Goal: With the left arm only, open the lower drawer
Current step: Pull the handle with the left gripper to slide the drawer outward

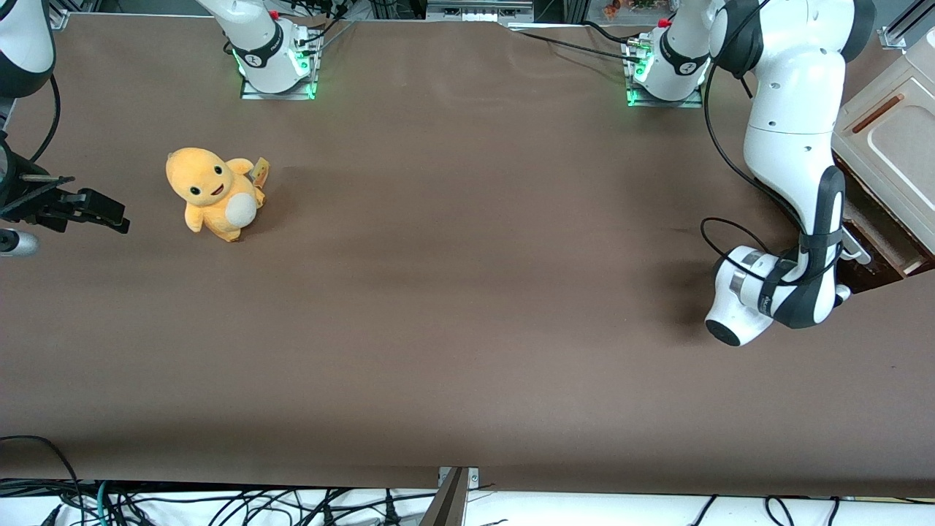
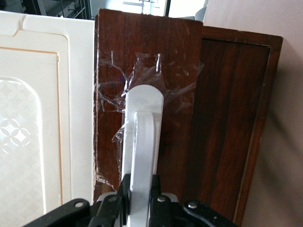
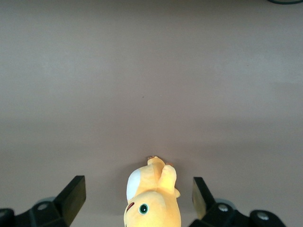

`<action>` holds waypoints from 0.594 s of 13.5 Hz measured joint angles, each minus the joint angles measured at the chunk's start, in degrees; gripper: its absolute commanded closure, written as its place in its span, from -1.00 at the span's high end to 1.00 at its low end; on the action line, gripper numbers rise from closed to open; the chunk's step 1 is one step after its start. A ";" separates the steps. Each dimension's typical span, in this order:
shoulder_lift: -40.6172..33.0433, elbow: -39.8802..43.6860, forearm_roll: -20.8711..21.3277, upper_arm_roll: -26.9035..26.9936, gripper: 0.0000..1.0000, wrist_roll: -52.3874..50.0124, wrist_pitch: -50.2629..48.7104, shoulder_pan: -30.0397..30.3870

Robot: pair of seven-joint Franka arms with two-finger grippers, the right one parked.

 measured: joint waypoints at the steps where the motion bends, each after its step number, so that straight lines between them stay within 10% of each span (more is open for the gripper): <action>1: 0.07 0.10 -0.01 -0.03 -1.00 0.00 0.00 -0.11; 8: 0.31 0.37 -0.01 0.00 -1.00 0.00 -0.17 -0.17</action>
